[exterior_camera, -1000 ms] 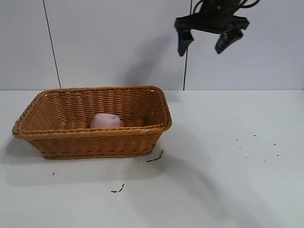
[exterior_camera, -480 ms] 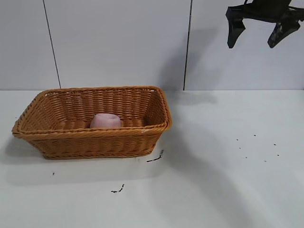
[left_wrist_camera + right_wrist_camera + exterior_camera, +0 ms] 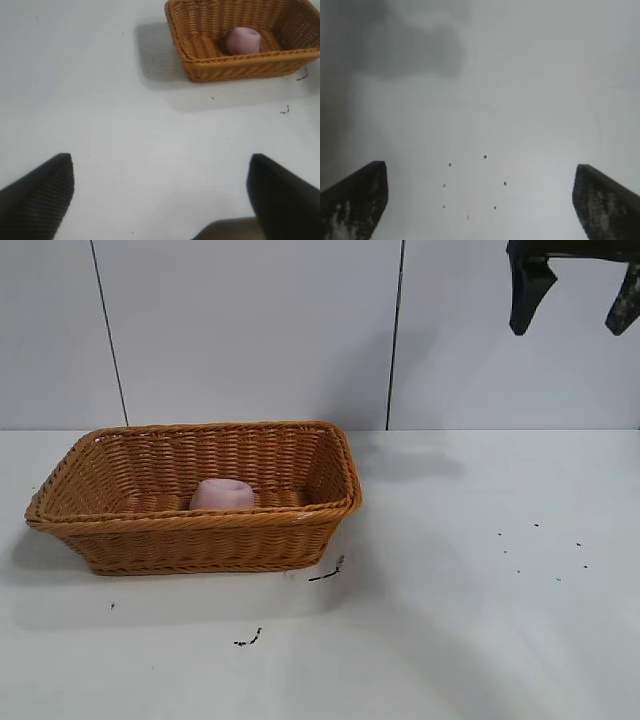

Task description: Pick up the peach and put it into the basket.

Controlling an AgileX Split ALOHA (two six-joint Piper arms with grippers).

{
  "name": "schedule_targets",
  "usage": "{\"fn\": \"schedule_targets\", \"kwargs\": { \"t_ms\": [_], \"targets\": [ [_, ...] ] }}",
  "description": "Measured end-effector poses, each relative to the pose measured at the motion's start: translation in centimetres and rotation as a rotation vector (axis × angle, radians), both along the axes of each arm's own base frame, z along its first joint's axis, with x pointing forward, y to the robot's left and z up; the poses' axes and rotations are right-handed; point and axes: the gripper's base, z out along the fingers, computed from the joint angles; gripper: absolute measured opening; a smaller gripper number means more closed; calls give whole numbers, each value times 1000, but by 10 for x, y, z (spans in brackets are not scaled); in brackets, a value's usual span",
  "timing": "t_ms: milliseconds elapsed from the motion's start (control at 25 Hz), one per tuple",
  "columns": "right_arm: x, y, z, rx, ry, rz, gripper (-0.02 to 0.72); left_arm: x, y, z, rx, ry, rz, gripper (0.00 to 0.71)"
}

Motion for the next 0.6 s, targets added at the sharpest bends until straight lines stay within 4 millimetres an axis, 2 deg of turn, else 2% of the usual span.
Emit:
{"fn": "schedule_targets", "kwargs": {
  "t_ms": [120,280,440,600],
  "targets": [
    [-55,-3,-1,-7,9,0,690,0,0,0,0,0,0,692],
    [-124,-7,-14,-5,-31,0,690,0,0,0,0,0,0,692],
    [-183,-10,-26,3,-190,-1,690,0,0,0,0,0,0,692],
    [-233,-12,-41,11,-401,1,690,0,0,0,0,0,0,692]
  ]
}}
